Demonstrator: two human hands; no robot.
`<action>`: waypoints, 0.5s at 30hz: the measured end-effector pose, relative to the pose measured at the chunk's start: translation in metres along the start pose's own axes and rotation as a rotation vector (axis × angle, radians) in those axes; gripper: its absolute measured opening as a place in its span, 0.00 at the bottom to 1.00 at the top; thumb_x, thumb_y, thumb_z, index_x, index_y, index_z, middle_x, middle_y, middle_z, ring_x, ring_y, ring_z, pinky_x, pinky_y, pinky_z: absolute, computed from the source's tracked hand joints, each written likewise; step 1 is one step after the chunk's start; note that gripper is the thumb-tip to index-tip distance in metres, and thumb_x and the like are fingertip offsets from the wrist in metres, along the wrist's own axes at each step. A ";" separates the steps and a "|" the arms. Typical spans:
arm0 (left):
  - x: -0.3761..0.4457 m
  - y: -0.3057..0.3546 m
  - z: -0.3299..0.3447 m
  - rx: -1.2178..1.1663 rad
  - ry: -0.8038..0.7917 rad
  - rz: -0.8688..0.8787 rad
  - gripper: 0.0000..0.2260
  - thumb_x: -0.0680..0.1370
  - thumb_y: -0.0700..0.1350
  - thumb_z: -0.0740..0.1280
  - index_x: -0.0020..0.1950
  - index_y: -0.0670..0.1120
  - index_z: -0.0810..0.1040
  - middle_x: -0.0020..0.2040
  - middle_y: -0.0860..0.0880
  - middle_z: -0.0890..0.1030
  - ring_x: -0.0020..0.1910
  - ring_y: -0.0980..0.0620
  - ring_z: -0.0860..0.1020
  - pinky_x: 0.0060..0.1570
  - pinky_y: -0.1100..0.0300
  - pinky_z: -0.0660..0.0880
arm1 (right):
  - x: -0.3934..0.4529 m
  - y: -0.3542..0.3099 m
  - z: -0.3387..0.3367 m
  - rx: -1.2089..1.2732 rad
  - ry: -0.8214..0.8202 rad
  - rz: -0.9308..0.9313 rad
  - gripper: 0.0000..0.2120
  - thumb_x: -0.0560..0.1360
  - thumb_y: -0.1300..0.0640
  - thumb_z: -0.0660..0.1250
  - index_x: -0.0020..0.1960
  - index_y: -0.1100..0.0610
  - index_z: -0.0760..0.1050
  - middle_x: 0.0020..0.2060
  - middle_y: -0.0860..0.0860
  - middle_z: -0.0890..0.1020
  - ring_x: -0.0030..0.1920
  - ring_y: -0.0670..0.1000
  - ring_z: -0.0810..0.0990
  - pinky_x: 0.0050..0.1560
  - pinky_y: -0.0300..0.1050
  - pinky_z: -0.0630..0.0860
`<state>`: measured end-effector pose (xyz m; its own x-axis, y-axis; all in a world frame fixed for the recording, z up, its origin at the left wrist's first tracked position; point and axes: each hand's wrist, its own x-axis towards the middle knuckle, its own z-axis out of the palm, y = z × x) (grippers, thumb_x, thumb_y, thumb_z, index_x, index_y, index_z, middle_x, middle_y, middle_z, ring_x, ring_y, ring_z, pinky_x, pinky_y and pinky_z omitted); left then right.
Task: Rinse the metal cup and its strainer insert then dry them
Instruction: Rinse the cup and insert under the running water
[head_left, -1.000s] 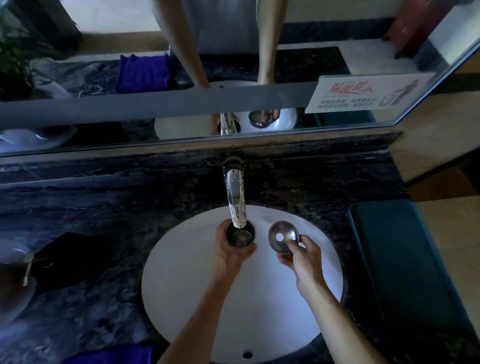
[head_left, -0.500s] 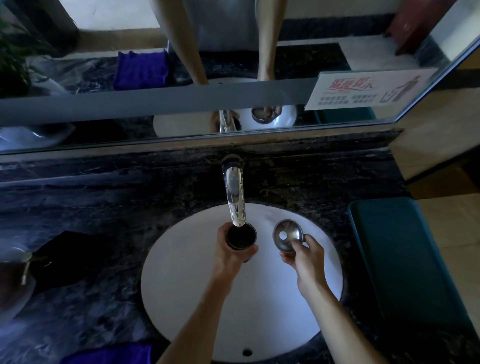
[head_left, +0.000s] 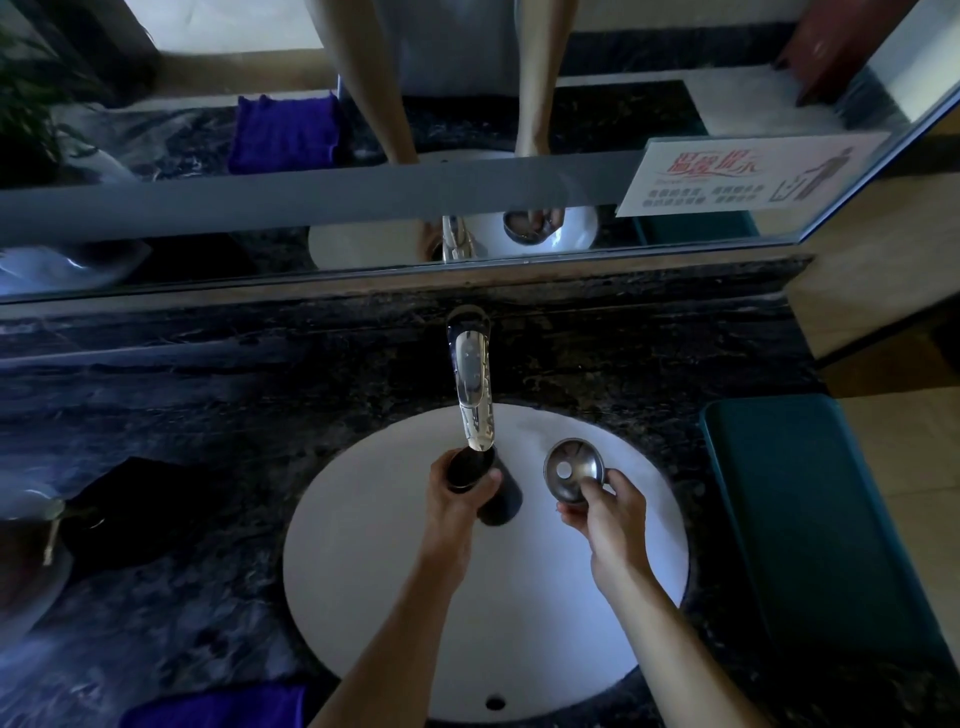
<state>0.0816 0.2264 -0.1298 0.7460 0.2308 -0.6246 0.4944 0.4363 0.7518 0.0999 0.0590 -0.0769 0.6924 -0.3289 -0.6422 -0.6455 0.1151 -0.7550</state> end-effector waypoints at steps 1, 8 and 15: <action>0.001 0.000 0.000 -0.080 0.028 -0.084 0.22 0.74 0.39 0.77 0.65 0.46 0.74 0.63 0.39 0.79 0.64 0.38 0.78 0.63 0.38 0.77 | 0.000 0.000 0.000 0.001 -0.003 0.003 0.08 0.80 0.66 0.62 0.42 0.63 0.74 0.40 0.59 0.83 0.34 0.57 0.82 0.35 0.44 0.81; 0.002 0.003 0.010 -0.305 0.085 -0.378 0.17 0.80 0.54 0.70 0.65 0.47 0.77 0.62 0.41 0.82 0.62 0.41 0.80 0.50 0.48 0.80 | 0.000 -0.001 -0.001 0.004 -0.015 0.003 0.11 0.80 0.67 0.62 0.39 0.62 0.71 0.39 0.59 0.82 0.35 0.59 0.81 0.36 0.46 0.81; 0.012 0.008 0.024 -0.421 0.041 -0.412 0.23 0.79 0.62 0.68 0.65 0.45 0.79 0.48 0.44 0.85 0.48 0.45 0.84 0.59 0.44 0.79 | -0.001 -0.001 -0.003 -0.005 -0.021 0.000 0.10 0.80 0.67 0.62 0.39 0.62 0.71 0.40 0.59 0.81 0.34 0.58 0.81 0.36 0.45 0.81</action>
<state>0.1051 0.2122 -0.1265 0.5081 -0.0017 -0.8613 0.5143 0.8028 0.3018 0.0992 0.0565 -0.0750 0.6989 -0.3091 -0.6449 -0.6472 0.1104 -0.7543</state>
